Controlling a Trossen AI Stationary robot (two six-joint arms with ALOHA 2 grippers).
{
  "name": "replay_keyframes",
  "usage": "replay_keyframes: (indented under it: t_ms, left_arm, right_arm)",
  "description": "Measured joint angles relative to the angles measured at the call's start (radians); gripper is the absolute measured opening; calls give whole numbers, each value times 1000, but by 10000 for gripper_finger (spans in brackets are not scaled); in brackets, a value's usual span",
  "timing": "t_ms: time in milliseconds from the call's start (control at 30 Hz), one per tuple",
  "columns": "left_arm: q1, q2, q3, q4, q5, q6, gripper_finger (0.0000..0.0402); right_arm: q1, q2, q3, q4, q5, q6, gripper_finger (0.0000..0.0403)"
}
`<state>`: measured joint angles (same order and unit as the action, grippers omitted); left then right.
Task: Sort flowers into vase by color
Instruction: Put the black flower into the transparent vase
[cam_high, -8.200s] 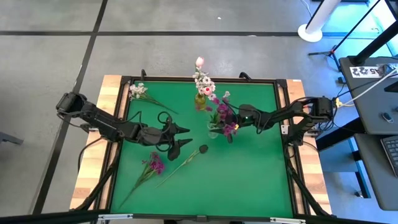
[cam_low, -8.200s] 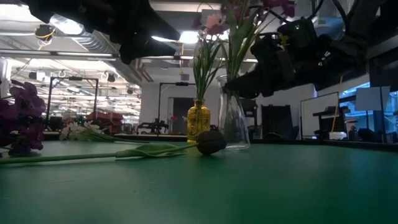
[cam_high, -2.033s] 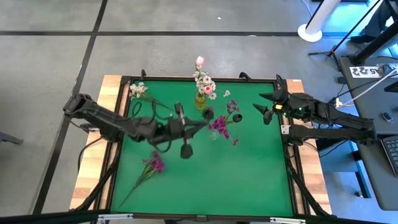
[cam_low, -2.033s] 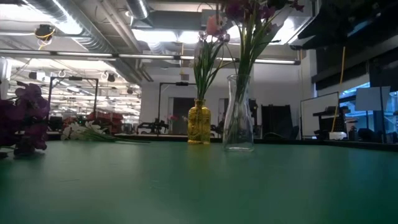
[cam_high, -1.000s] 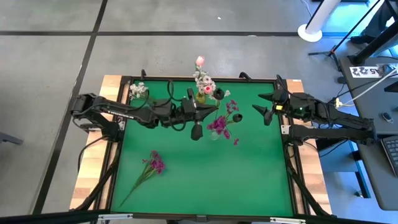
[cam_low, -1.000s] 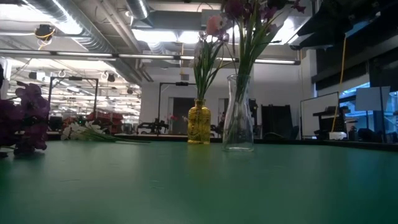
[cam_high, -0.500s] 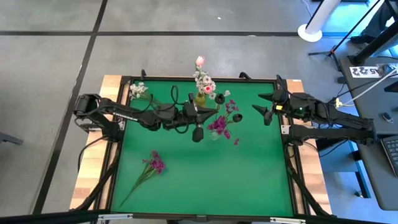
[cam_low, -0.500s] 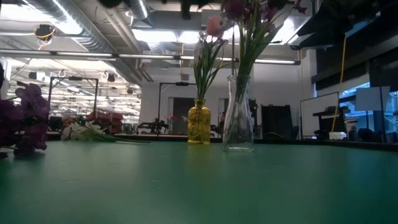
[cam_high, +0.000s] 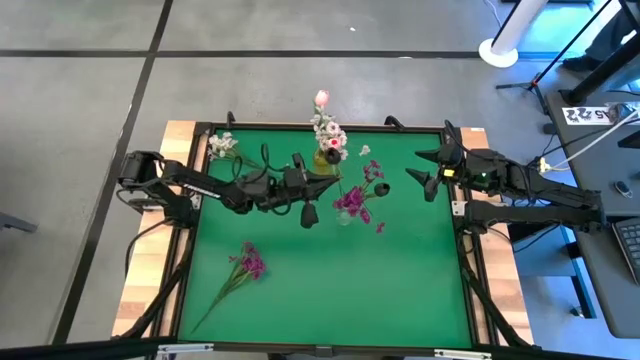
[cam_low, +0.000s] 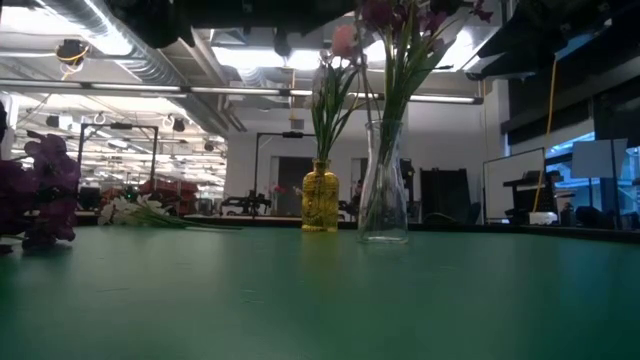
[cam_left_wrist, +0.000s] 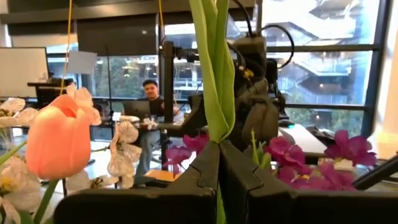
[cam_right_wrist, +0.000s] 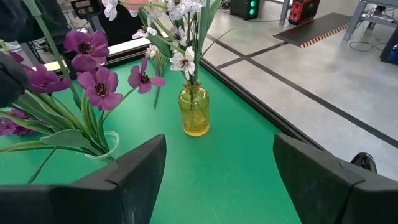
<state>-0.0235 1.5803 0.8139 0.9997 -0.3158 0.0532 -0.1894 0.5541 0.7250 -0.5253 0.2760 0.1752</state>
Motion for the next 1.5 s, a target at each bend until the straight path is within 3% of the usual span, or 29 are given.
replay_keyframes:
  t_ms: [933, 1500]
  left_arm:
    - [19, 181, 0, -47, 30, -134, 0]
    - [0, 182, 2, -173, 26, -123, 0]
  right_arm:
    - [-1, 79, 0, 27, 11, -1, 296]
    - [-1, 74, 0, 61, 1, -7, 296]
